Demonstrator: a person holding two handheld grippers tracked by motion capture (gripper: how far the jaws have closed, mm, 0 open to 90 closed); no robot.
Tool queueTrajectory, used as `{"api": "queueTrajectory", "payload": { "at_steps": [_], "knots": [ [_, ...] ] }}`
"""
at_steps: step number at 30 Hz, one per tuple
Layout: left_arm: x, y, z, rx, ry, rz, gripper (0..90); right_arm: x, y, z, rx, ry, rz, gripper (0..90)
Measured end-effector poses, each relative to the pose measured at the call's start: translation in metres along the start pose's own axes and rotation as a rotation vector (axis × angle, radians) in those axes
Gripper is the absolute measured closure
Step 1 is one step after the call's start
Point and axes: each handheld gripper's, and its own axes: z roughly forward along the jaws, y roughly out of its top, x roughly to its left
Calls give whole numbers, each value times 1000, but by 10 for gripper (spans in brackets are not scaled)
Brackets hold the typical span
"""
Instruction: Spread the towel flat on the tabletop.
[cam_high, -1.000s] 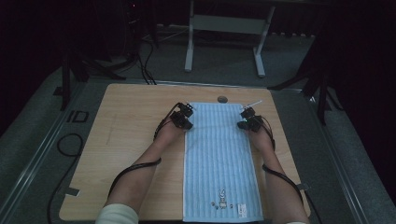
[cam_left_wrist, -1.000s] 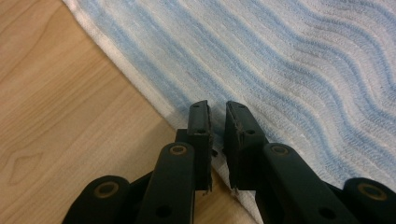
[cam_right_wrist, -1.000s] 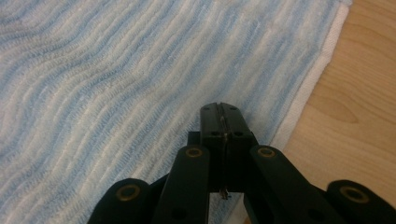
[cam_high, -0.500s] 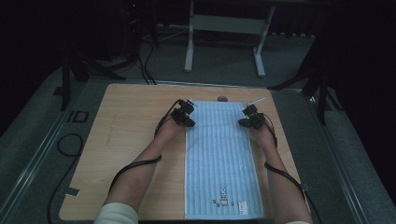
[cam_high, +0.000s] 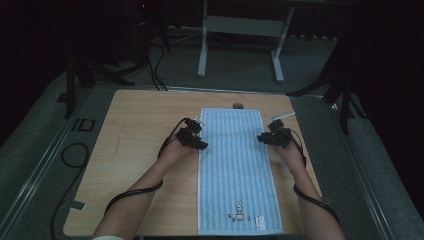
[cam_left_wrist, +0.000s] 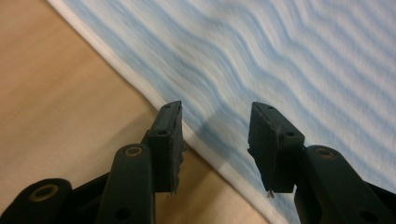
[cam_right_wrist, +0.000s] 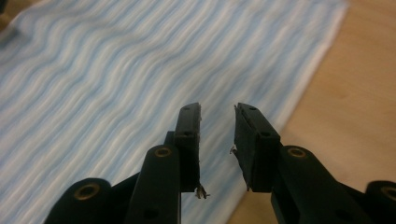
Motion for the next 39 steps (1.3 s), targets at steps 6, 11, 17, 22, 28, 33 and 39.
{"api": "queueTrajectory", "payload": {
  "at_steps": [6, 11, 17, 22, 28, 33, 39],
  "knots": [
    [-1, 1, 10, 17, 24, 14, 521, 13, -18, 19, 43, 15, -14, 706],
    [3, 5, 13, 19, 54, 24, 513, 20, -27, 22, 13, -7, -11, 672],
    [6, 7, 14, 20, 82, 27, 506, 29, -28, 22, 24, -26, -50, 669],
    [7, 11, 17, 19, 88, 26, 493, 25, -28, 22, 18, -29, -42, 657],
    [8, 13, 14, 8, 52, 3, 488, 21, -22, 21, 24, -11, -38, 634],
    [12, 11, 8, -5, 59, -9, 492, 5, -17, 12, 2, -33, 0, 634],
    [20, 9, 3, -31, 57, -38, 491, -17, -5, 8, 39, -51, 30, 593]
  ]
}}
